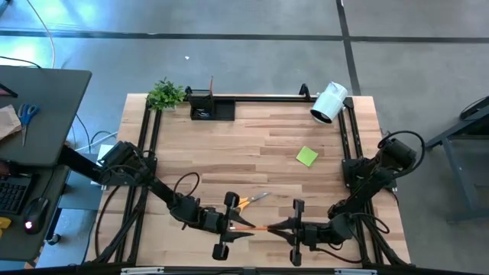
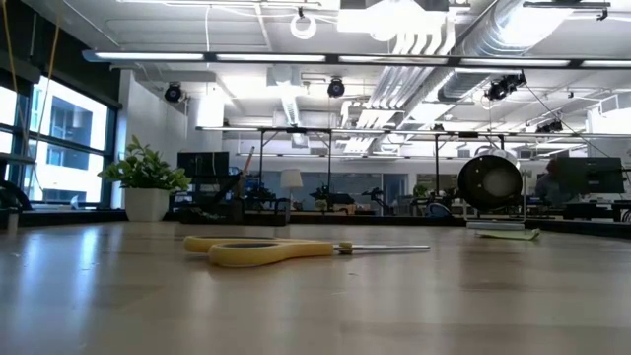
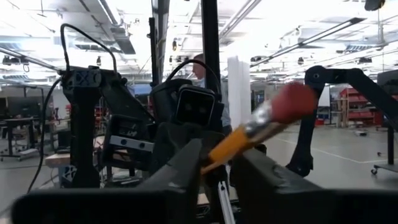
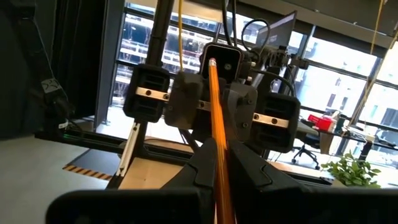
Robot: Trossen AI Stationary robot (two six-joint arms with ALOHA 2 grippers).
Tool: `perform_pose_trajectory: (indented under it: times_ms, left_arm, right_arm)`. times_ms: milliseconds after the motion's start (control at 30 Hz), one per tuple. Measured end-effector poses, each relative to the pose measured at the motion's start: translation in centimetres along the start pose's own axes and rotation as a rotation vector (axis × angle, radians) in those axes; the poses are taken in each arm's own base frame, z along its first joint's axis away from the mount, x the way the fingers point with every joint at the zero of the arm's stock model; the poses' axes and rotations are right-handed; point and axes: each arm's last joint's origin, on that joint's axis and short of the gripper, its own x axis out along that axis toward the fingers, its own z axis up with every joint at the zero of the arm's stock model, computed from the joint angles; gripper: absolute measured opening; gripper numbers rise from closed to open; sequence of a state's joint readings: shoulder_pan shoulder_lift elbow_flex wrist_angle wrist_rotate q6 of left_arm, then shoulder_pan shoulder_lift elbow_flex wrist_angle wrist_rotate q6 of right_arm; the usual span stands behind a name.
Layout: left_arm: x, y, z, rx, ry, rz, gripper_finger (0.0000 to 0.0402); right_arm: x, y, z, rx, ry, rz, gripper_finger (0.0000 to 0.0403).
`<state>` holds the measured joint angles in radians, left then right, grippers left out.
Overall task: Pick and place office supplies into organizer
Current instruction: Put the orange pencil into the top left section of the desk organizer
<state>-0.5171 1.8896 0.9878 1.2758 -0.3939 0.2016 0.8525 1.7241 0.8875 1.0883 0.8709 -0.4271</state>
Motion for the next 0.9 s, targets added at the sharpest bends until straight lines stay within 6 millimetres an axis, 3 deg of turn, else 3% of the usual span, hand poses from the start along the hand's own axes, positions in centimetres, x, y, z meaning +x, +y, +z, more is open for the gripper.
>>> perform_pose_trajectory:
  times_ms: [167, 600, 900]
  left_arm:
    - [0.0, 0.0, 0.0, 0.010, -0.003, -0.004, 0.0011]
    - [0.0, 0.1, -0.3, 0.008, 0.026, 0.037, 0.0008]
    - [0.0, 0.0, -0.5, 0.006, 0.043, 0.025, 0.0005]
  right_arm:
    - [0.0, 0.1, -0.1, 0.013, -0.004, -0.001, 0.0011]
    - [1.3, -0.2, -2.4, 0.063, 0.095, 0.004, 0.0022]
    - [2.2, -0.7, -3.3, 0.105, 0.136, 0.039, 0.0001]
